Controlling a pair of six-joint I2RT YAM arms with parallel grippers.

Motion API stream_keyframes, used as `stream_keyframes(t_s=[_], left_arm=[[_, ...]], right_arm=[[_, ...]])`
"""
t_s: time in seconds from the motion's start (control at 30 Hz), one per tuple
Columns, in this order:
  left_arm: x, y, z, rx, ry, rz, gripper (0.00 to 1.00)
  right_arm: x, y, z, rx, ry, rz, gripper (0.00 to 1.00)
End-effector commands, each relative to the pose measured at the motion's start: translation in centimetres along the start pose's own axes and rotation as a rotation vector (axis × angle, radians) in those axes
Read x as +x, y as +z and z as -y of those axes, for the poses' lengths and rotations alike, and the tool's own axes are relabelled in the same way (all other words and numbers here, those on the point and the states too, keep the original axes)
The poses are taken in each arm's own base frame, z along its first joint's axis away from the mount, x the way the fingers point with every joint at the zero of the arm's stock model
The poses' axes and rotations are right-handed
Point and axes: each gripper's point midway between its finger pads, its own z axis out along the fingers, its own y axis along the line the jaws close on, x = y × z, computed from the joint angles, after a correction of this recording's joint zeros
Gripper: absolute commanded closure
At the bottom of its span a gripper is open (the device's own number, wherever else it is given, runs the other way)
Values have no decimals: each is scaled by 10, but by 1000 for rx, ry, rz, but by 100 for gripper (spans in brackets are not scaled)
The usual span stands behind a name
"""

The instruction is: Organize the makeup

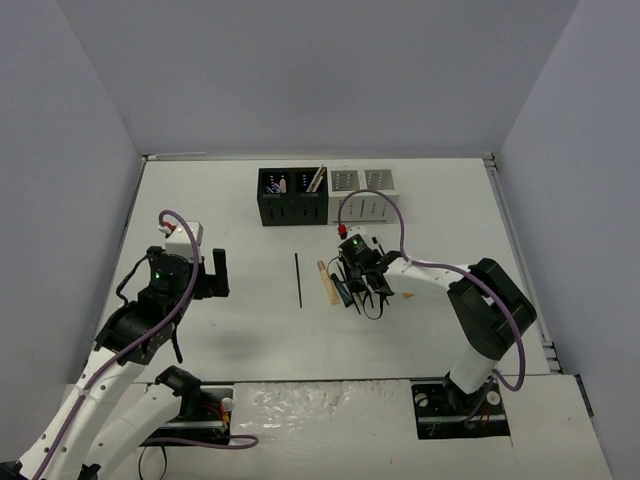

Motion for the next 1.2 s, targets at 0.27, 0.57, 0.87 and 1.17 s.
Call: stream_keyframes(t_s=[0.27, 0.57, 0.87, 1.17], left_arm=[[-28, 4, 27, 117, -68, 49, 3], [-54, 1, 79, 332, -225, -5, 3], [-101, -4, 158, 591, -399, 14, 3], [-145, -1, 227, 668, -387, 82, 6]], right_arm=[[-15, -13, 5, 43, 17, 60, 97], [-56, -54, -13, -62, -1, 197, 100], [-116, -153, -54, -366, 0, 576, 100], [-131, -201, -76, -561, -32, 761, 100]])
